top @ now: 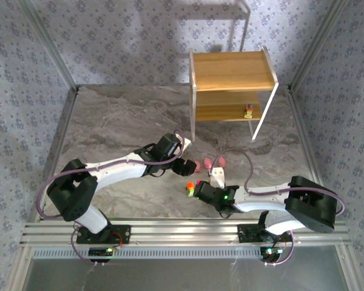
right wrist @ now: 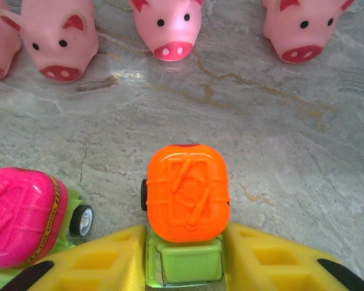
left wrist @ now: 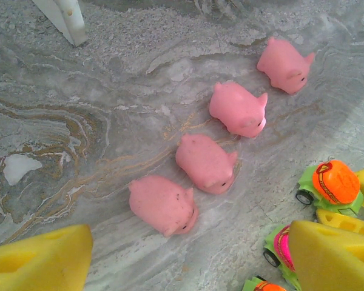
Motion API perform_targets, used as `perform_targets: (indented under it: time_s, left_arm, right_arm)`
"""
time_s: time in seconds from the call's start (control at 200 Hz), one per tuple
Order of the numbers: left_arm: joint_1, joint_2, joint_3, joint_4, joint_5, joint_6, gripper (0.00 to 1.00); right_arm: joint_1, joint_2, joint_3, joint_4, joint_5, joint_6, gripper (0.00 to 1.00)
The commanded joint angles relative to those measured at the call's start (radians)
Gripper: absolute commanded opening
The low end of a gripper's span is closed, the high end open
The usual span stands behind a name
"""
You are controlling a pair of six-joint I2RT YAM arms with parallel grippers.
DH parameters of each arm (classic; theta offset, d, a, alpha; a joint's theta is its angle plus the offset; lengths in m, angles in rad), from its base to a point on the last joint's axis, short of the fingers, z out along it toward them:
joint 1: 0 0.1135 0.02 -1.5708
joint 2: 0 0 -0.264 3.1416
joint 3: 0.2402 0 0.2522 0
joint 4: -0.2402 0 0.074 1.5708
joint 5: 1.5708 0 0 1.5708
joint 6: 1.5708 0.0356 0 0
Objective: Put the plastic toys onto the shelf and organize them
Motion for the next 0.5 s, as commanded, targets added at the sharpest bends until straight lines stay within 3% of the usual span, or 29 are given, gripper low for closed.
perform_targets:
  time_s: [0.0, 0.5]
  left_arm:
    - [0.003, -0.006, 0.027, -0.009, -0.002, 0.008, 0.84]
    - [0.002, -0.016, 0.014, 0.010, 0.013, 0.007, 0.84]
  right_arm:
    - [0.004, 0.005, 0.019, -0.037, 0.036, 0.030, 0.36]
    - [0.007, -0.148, 0.043, -0.188, 0.083, 0.039, 0.32]
